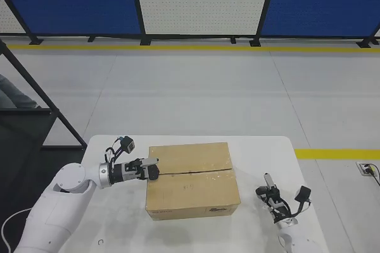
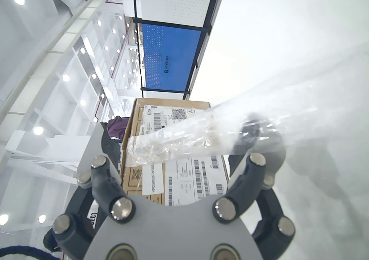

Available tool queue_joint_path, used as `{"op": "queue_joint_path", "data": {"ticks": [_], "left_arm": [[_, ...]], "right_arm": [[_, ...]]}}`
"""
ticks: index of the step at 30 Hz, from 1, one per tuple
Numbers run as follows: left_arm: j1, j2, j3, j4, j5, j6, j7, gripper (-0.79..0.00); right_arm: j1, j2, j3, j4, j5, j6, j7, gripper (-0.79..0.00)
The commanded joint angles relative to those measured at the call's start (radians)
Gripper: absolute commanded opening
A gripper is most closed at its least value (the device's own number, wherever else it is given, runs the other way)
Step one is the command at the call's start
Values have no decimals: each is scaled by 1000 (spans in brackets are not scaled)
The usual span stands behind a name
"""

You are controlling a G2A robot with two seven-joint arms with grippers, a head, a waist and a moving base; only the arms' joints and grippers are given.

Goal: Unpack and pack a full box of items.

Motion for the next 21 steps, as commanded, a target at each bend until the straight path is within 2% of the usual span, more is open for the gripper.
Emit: {"op": "queue_joint_path", "data": {"ticks": [1, 5, 9, 14, 21], "left_arm": [[0, 0, 0, 0, 0, 0, 0, 0], [0, 0, 0, 0, 0, 0, 0, 0], [0, 0, 0, 0, 0, 0, 0, 0], [0, 0, 0, 0, 0, 0, 0, 0], [0, 0, 0, 0, 0, 0, 0, 0]], "right_arm": [[16, -2, 5, 14, 8, -22, -10, 0], [34, -5, 18, 20, 27, -62, -16, 0], [42, -5, 26, -1, 23, -60, -9, 0], [44, -6, 37, -45, 19, -18, -21, 0], [19, -4, 61, -177, -3, 108, -40, 0]]}}
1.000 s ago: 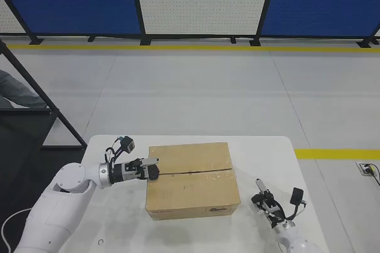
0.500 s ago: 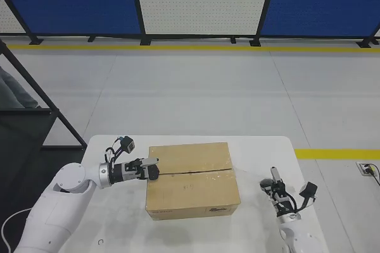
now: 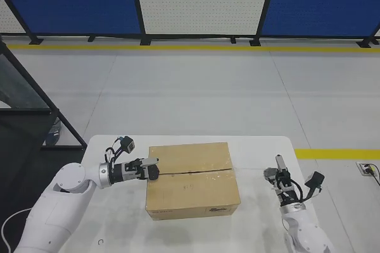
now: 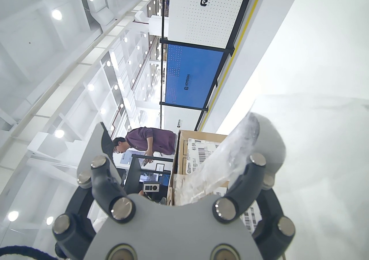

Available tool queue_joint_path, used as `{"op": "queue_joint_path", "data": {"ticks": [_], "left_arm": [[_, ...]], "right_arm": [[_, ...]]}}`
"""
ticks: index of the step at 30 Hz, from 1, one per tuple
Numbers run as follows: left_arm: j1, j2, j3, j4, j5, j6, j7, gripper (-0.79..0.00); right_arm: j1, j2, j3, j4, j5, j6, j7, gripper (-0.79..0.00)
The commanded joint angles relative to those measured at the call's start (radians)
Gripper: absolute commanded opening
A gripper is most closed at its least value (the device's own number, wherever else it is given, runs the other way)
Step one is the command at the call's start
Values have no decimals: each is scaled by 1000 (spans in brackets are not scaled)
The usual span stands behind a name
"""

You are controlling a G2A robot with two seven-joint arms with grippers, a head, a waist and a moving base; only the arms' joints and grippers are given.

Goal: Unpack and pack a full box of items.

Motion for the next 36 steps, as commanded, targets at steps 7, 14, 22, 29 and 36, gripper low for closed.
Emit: {"op": "queue_joint_path", "data": {"ticks": [7, 14, 22, 29, 36], "left_arm": [[0, 0, 0, 0, 0, 0, 0, 0], [0, 0, 0, 0, 0, 0, 0, 0], [0, 0, 0, 0, 0, 0, 0, 0], [0, 0, 0, 0, 0, 0, 0, 0], [0, 0, 0, 0, 0, 0, 0, 0]], "right_arm": [[-49, 5, 27, -184, -76, 122, -13, 0], [-68, 7, 37, -317, -140, 241, -14, 0], [-50, 11, 30, -423, -215, 391, 37, 0], [3, 11, -4, -489, -285, 543, 92, 0], [76, 6, -61, -528, -346, 674, 127, 0]]}}
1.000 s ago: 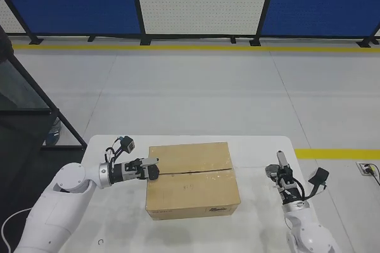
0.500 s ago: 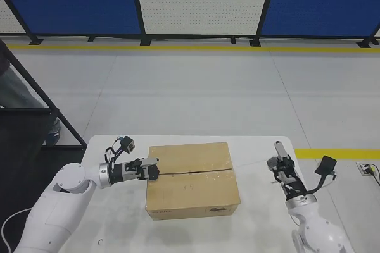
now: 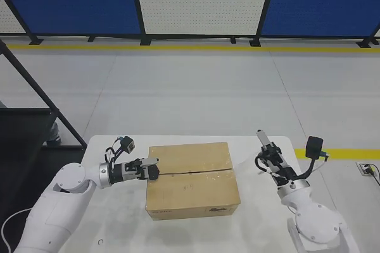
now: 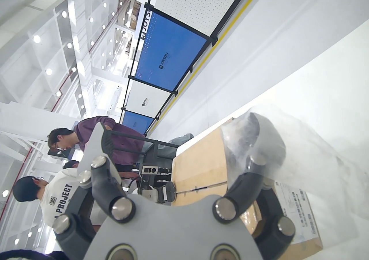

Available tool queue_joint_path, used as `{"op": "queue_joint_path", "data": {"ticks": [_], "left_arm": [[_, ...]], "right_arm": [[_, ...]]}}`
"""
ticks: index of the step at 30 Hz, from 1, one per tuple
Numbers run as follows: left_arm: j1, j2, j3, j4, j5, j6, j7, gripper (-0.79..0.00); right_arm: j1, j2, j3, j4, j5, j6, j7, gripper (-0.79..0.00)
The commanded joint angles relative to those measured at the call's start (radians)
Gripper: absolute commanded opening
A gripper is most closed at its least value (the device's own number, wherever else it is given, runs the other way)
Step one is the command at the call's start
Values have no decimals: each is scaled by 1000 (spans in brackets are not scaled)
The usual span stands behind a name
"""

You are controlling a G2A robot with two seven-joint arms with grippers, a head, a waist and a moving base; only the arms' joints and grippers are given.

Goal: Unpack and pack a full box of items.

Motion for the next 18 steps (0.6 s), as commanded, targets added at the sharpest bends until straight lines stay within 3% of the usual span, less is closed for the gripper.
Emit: {"op": "queue_joint_path", "data": {"ticks": [1, 18], "left_arm": [[0, 0, 0, 0, 0, 0, 0, 0], [0, 0, 0, 0, 0, 0, 0, 0]], "right_arm": [[15, -1, -19, -15, -20, 22, 11, 0], [132, -19, -211, -80, -201, 182, 84, 0]]}}
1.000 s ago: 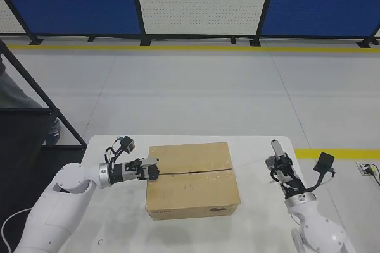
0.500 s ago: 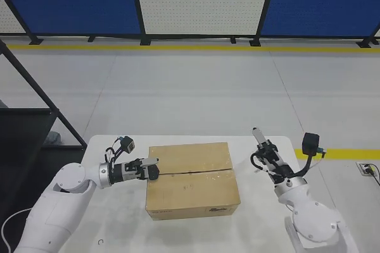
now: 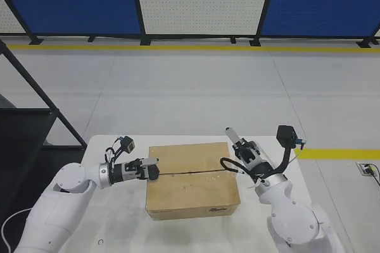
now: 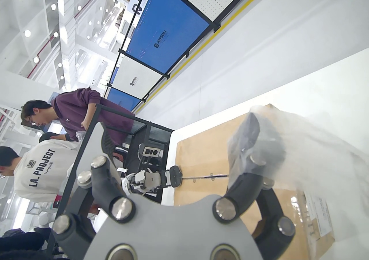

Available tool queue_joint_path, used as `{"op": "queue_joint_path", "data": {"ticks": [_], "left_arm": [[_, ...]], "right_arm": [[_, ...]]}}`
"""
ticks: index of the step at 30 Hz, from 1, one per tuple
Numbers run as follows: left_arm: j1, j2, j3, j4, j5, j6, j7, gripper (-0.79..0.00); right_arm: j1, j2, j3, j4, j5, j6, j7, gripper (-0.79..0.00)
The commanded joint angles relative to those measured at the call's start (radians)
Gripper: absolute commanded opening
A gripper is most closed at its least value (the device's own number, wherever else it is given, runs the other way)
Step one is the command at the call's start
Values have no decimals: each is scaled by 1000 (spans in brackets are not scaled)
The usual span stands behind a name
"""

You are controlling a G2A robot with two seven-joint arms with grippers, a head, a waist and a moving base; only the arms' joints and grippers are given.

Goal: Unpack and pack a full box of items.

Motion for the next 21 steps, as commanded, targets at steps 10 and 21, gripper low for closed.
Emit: {"op": "queue_joint_path", "data": {"ticks": [10, 21], "left_arm": [[0, 0, 0, 0, 0, 0, 0, 0], [0, 0, 0, 0, 0, 0, 0, 0]], "right_arm": [[58, -12, -91, -1, -65, 45, 26, 0], [58, -12, -91, -1, -65, 45, 26, 0]]}}
